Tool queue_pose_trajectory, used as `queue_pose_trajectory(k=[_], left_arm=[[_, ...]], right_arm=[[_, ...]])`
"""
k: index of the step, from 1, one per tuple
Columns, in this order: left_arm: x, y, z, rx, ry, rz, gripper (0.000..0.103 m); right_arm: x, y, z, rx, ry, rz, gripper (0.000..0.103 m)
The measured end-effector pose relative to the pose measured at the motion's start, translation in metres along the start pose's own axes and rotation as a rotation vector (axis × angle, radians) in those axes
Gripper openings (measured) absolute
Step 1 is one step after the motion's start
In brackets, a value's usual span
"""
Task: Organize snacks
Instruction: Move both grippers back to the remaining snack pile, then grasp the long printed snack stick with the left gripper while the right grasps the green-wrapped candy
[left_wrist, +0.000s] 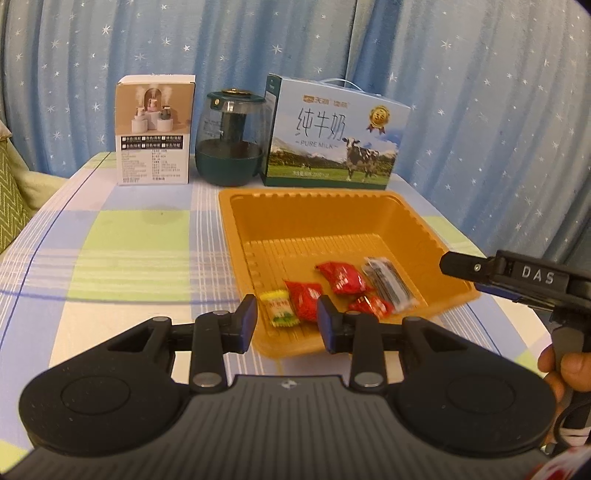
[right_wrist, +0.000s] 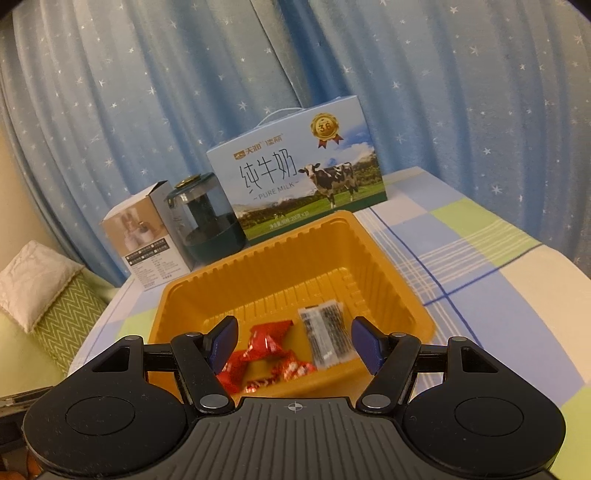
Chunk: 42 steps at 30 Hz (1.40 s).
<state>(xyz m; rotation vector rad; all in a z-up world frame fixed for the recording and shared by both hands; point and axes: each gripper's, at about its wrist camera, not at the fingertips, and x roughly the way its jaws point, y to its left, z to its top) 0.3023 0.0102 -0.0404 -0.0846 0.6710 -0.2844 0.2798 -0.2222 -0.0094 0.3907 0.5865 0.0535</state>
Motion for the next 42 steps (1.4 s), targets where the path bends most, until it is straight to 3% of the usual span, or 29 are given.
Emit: queue_pose_trajectory(k=[18,24,31,42], left_arm=[[-0.071,-0.030,-0.084,-0.016,0.049,-0.002,0.034],[-0.083,-0.031,-0.107,0.010,0.072,0.014,0.035],[-0.086,-0.025,-0.125,0.018,0.089,0.027,0.035],[-0.083,-0.011,-0.124,-0.026,0.083,0.029,0.040]], right_arm=[[-0.093,-0.018,-0.040,0.009,0.059,0.012,0.068],[-0.111,-0.020,-0.061,-0.057,0.065,0.025,0.068],[-0.103,-0.005,-0.089,-0.170,0.160,0.035,0.067],[-0.059,0.001,-0.112,-0.324,0.286,-0.098,0.062]])
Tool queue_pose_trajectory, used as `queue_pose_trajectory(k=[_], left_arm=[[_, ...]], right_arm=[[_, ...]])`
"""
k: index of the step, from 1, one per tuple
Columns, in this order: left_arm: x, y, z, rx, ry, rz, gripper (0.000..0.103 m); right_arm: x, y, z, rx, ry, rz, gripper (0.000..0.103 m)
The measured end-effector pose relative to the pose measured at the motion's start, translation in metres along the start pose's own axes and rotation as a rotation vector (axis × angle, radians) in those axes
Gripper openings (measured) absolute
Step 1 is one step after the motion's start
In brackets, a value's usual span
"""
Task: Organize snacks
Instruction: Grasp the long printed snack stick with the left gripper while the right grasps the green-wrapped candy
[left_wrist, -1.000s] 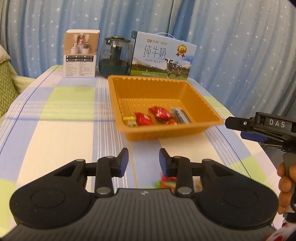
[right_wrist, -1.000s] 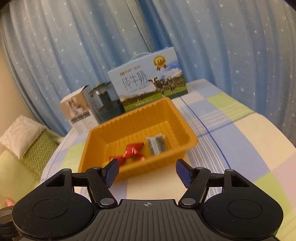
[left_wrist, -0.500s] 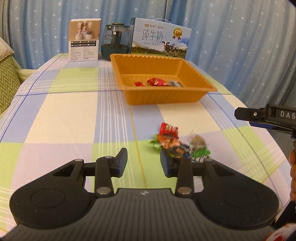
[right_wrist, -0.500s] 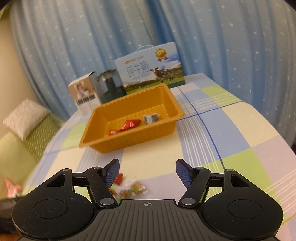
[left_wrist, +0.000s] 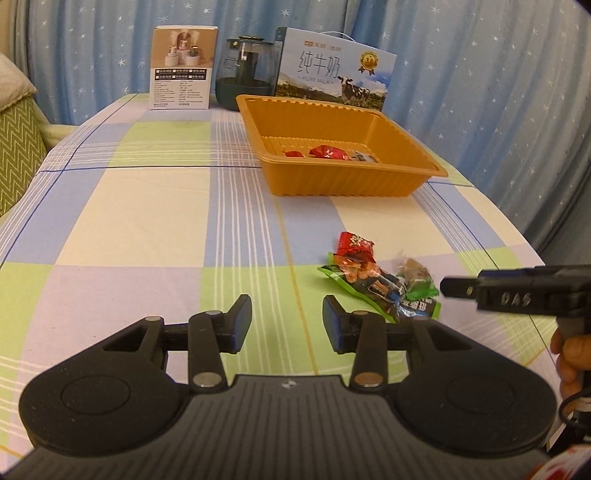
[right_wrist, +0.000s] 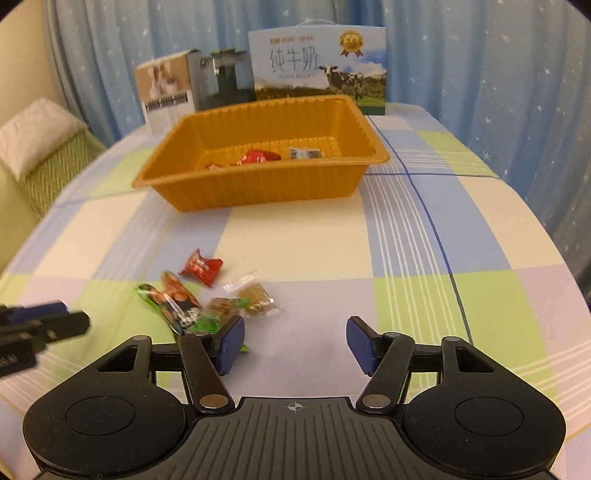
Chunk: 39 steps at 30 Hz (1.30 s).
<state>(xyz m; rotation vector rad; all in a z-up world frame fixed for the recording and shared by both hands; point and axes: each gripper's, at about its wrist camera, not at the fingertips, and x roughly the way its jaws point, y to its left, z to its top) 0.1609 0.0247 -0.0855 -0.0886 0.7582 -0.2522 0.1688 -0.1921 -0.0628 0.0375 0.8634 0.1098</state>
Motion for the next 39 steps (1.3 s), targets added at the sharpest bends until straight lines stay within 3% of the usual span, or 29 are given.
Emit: queue_pose_trajectory(k=[4,9,14,15,17,19,25,30,39], left_arm=[[0.001,0.005,0.002,-0.021,-0.002,-0.002,0.041],[0.002,0.007,0.004,-0.031,-0.004,-0.001,0.042],[0.003,0.006,0.004,-0.038,-0.004,0.000,0.043],[0.003,0.006,0.004,-0.040,-0.004,-0.001,0.044],[0.004,0.006,0.004,-0.042,-0.003,-0.005,0.044],[0.005,0.004,0.004,-0.042,-0.002,-0.009,0.044],[0.007,0.003,0.005,-0.042,-0.003,-0.013,0.045],[0.010,-0.001,0.005,-0.032,0.007,-0.022,0.045],[0.027,-0.031,0.015,0.030,-0.003,-0.085,0.045]], right_arm=[[0.008,0.009,-0.004,-0.047,0.044,0.057,0.062],[0.004,0.026,-0.010,-0.115,0.035,0.140,0.062],[0.003,0.013,-0.007,0.039,0.021,0.178,0.062],[0.003,0.012,-0.006,0.059,0.019,0.181,0.060],[0.004,0.012,-0.005,0.096,0.015,0.189,0.044],[0.007,0.013,-0.003,0.128,0.013,0.203,0.043],[0.012,0.019,-0.004,0.134,0.008,0.146,0.023],[0.007,0.023,-0.004,0.066,-0.009,0.102,0.021],[-0.007,-0.001,0.000,0.136,-0.063,0.032,0.021]])
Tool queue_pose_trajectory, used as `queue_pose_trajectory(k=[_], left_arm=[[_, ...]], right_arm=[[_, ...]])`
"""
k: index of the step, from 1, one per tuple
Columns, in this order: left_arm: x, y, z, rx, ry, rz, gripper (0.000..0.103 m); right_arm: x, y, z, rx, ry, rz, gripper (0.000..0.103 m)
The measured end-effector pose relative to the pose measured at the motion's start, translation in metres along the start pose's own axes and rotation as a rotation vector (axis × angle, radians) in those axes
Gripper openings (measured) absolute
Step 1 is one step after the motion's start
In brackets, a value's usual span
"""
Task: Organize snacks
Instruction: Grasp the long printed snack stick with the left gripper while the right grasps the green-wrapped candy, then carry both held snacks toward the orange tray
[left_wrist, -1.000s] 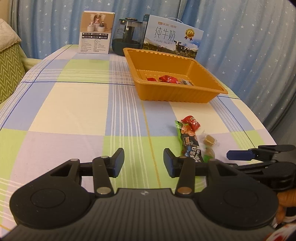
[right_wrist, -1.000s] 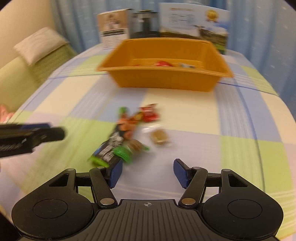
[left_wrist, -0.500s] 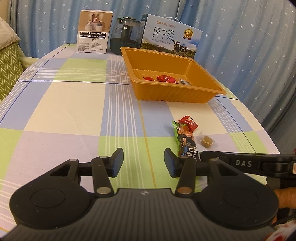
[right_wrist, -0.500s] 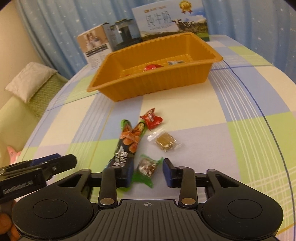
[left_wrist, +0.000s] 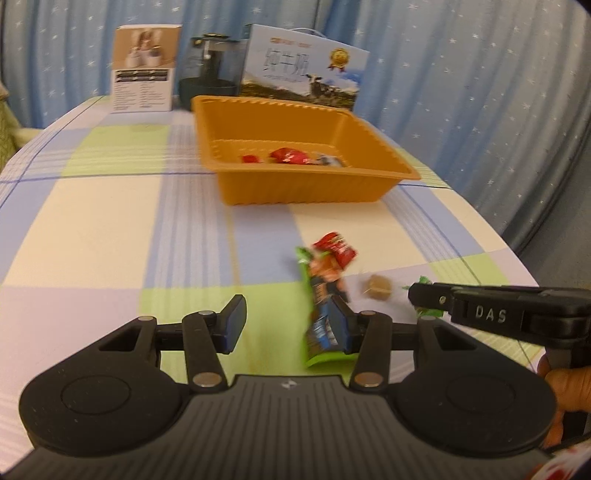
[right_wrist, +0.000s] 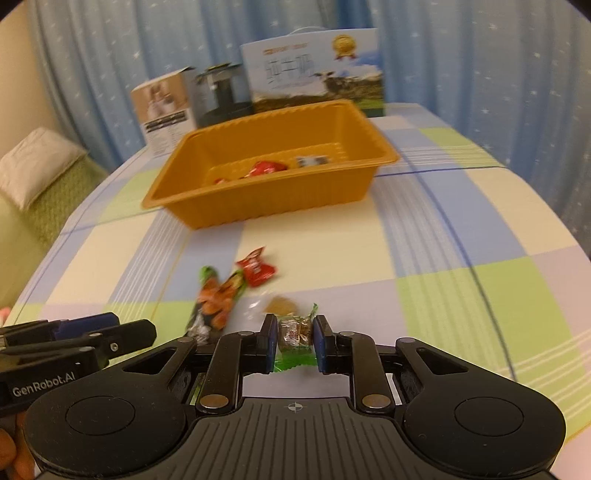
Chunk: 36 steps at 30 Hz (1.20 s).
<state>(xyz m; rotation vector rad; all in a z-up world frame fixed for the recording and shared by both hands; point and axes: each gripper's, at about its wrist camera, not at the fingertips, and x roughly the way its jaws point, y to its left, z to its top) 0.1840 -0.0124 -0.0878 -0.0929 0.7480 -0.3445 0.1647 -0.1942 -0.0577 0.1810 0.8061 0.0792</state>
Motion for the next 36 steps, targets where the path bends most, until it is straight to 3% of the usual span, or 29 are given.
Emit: queue_pose_trajectory(k=[13,21,36], left_arm=[[0.043,-0.044,0.006,0.170,0.044,0.032,0.043],[0.050,-0.044,0.004,0.187,0.071,0.034,0.028],[0.031,-0.032,0.000,0.148,0.062,0.044,0.026]], right_arm=[[0.008,-0.016,-0.003,0.043,0.055,-0.051,0.021],[0.010,-0.022,-0.002,0.065,0.062,-0.048,0.021],[0.011,-0.010,-0.004,-0.016,0.074,-0.076,0.021]])
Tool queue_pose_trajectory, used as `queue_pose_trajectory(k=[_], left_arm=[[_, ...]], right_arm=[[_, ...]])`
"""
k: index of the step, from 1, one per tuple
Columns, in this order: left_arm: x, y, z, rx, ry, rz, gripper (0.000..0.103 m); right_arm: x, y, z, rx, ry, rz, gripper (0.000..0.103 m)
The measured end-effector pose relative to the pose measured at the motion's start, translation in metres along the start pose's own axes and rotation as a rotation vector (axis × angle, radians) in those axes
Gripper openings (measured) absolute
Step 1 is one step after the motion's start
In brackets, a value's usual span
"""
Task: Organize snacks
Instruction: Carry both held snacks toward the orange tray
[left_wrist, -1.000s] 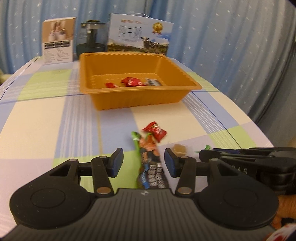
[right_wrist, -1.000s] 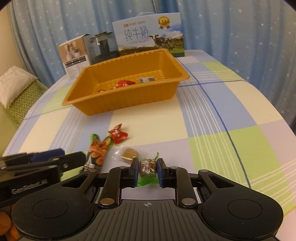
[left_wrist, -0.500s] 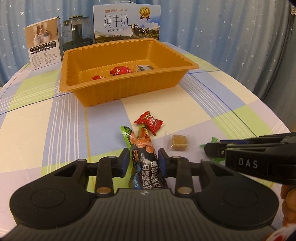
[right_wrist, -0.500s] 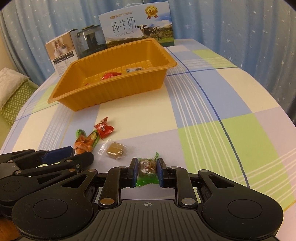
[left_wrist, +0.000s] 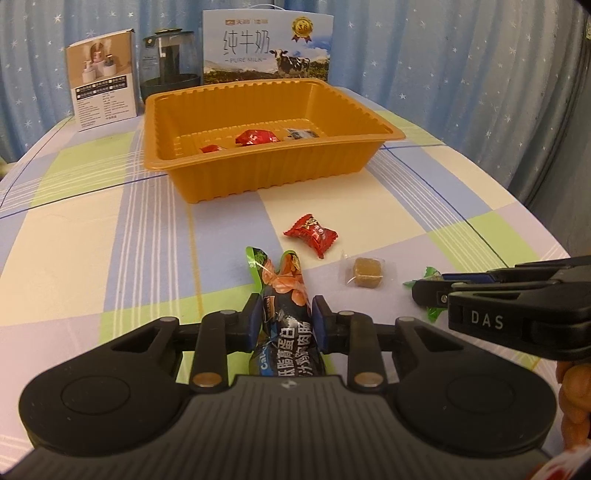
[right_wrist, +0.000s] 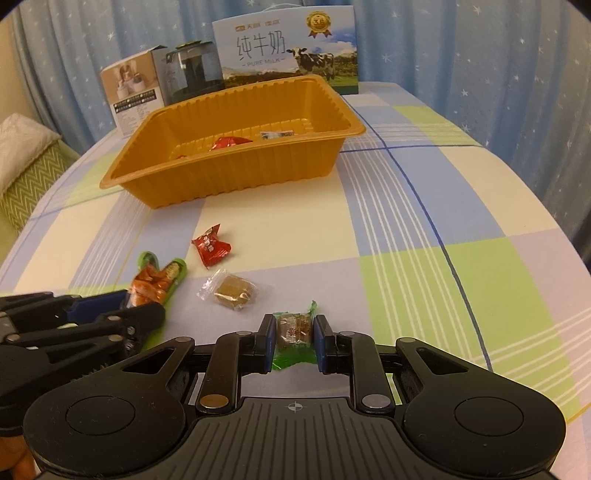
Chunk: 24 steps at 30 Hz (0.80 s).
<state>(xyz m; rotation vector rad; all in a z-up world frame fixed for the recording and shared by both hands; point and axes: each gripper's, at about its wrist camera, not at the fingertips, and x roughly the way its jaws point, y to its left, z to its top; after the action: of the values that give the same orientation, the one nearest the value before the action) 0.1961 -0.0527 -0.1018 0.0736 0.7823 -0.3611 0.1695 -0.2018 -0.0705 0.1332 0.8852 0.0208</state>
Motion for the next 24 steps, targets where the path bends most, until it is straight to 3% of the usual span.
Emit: queue_pose_trajectory(k=[24], left_arm=[[-0.040,0.024,0.005,-0.102,-0.063,0.014,0.026]], right_arm=[[-0.019,0.025,0.012,-0.010,-0.086,0.072,0.021]])
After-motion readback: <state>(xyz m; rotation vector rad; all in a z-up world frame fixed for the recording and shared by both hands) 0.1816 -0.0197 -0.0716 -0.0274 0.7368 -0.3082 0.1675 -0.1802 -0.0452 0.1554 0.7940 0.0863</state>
